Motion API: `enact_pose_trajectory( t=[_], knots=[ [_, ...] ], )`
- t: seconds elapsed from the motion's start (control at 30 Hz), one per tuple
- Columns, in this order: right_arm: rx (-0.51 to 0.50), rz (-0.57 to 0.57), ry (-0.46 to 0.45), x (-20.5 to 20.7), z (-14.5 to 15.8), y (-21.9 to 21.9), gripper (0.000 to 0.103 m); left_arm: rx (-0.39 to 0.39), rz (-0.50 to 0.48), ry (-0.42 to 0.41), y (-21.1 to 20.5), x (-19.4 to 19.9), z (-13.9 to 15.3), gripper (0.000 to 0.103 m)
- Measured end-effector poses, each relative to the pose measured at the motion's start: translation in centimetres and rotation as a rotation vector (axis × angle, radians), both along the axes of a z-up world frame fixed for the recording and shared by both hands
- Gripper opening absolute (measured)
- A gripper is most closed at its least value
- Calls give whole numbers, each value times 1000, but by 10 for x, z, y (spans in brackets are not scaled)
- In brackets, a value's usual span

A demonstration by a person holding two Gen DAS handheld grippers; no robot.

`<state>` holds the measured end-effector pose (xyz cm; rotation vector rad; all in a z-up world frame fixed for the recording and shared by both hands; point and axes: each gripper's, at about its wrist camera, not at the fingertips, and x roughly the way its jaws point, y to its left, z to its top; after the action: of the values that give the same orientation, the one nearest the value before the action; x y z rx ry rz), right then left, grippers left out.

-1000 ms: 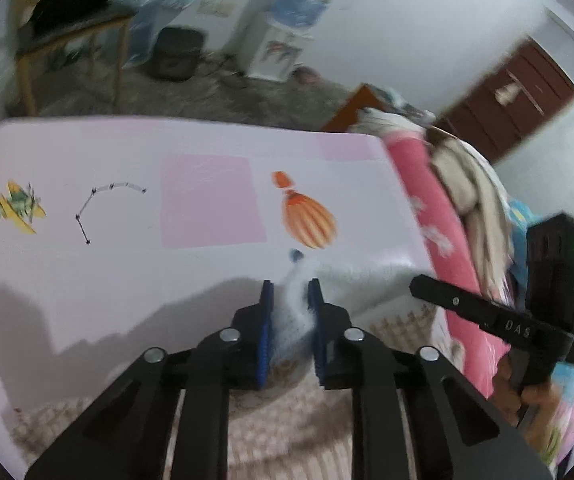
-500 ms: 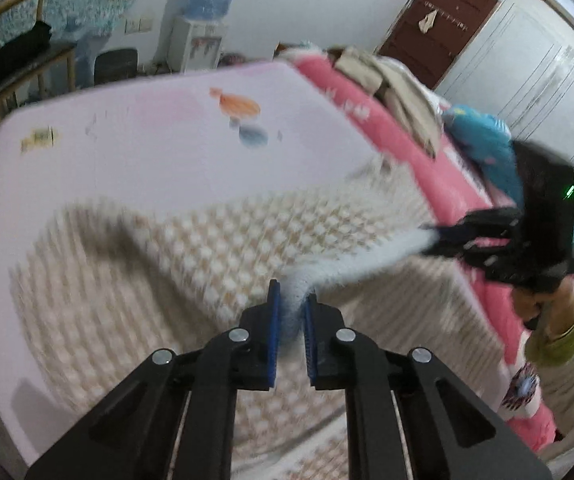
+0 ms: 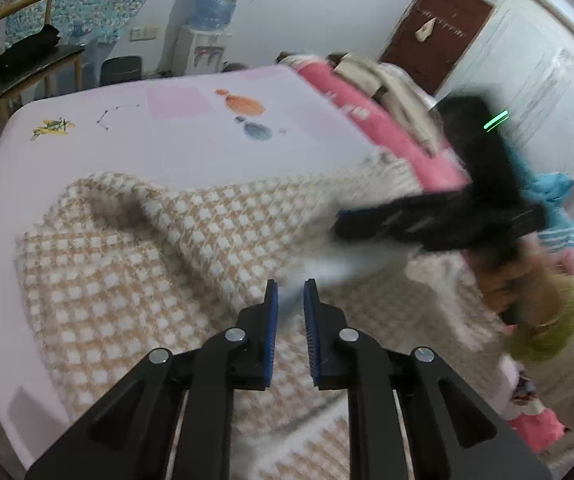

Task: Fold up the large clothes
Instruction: 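Lift the coat edge with both tools and fold it over the coat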

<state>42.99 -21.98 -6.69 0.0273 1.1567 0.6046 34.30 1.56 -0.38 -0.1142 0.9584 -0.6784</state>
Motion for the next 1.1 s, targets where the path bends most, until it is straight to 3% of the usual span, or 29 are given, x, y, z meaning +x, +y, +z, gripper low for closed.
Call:
enact_pose_trajectory(
  t=[0.13,0.27,0.4,0.47,0.63,0.73,0.83,0.93,1.03,1.1],
  knots=[
    [7,3,-5,-3,-1,-6,31,-96,7,-74,10,8,28,14],
    [-36,15,-23,-6,0,-3,31,-50,33,-39,-20,51,20,17],
    [-95,46,-41,-19,3,-3,31,166,100,16,-38,84,-23,16],
    [-100,52,-31,-30,5,-22,30,123,102,9,-28,80,-30,16],
    [4,-42,-23,-27,22,-76,29,150,82,-27,-14,68,-35,16],
    [60,-117,-72,-14,40,-89,34,158,80,-72,-15,59,-21,16],
    [62,-109,-120,4,47,-72,34,132,40,-123,-27,53,-6,16],
    [23,-45,-117,19,35,-38,34,145,-6,-130,-48,56,-3,16],
    [-113,0,-136,31,10,-7,34,254,-3,-100,-66,66,-24,16],
    [-188,21,-180,31,-2,1,34,259,9,-107,-66,69,-36,16]
  ],
)
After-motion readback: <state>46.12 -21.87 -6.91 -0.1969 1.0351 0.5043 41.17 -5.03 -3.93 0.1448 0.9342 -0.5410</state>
